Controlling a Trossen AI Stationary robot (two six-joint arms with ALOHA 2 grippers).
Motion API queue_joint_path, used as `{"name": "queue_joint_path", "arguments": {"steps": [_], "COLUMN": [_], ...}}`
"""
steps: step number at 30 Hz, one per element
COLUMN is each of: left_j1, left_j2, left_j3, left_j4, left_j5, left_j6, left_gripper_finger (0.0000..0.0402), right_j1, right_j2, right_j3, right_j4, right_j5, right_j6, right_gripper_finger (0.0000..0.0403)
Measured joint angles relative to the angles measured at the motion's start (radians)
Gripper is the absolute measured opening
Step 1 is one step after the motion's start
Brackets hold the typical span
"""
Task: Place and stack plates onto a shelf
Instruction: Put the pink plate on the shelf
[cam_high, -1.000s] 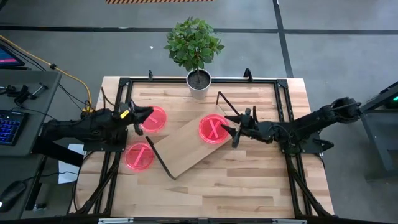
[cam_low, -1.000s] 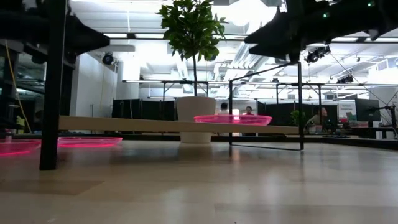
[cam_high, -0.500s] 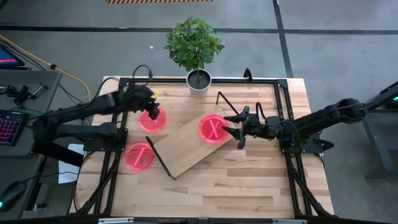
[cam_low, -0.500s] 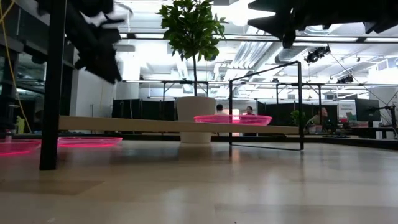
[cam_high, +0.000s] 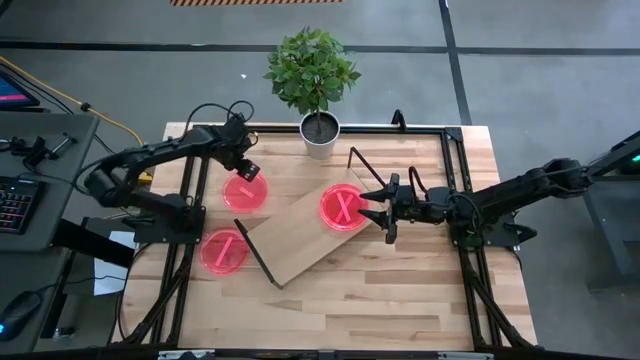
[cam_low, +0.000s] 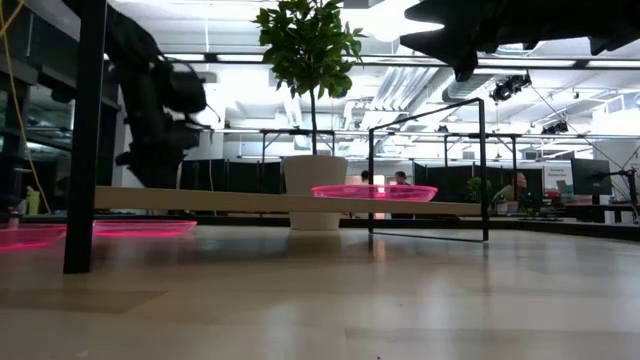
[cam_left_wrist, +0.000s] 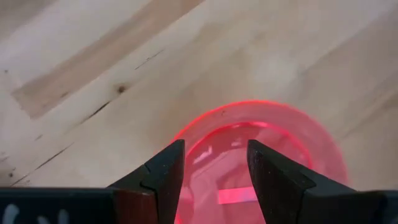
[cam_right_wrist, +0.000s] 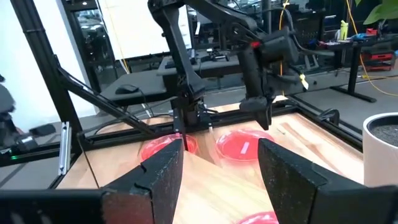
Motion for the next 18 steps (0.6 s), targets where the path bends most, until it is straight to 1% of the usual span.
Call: {"name": "queue_joint_path", "arguments": {"steps": [4, 7, 9, 13, 18], "left_j1": [0.037, 0.049, 0.055, 0.067, 0.074], "left_j2": [0.075, 0.110, 0.127, 0.142, 0.142], "left_j3": [0.000, 0.000, 0.000, 0.000, 0.000], "left_j4": [0.001, 0.006, 0.016, 0.047, 0.057], "left_j5": [0.055, 0.062, 0.050, -0.016, -0.021], "left_j6": [0.086, 0.138, 0.154, 0.164, 0.172], "left_gripper_finger": [0.0166, 0.0166, 0.0166, 0.0166, 0.0166], "right_j1": [0.000, 0.000, 0.000, 0.000, 0.000], "right_j2": [0.000, 0.000, 0.000, 0.000, 0.000], "right_j3": [0.000, 0.000, 0.000, 0.000, 0.000], "right_j4": [0.000, 0.000, 0.000, -0.003, -0.036], "right_j5": [0.000, 0.000, 0.000, 0.000, 0.000], "right_j6": [0.000, 0.002, 0.003, 0.003, 0.025], "right_gripper_finger": [0.0195, 0.0195, 0.0195, 0.0195, 0.0195]}}
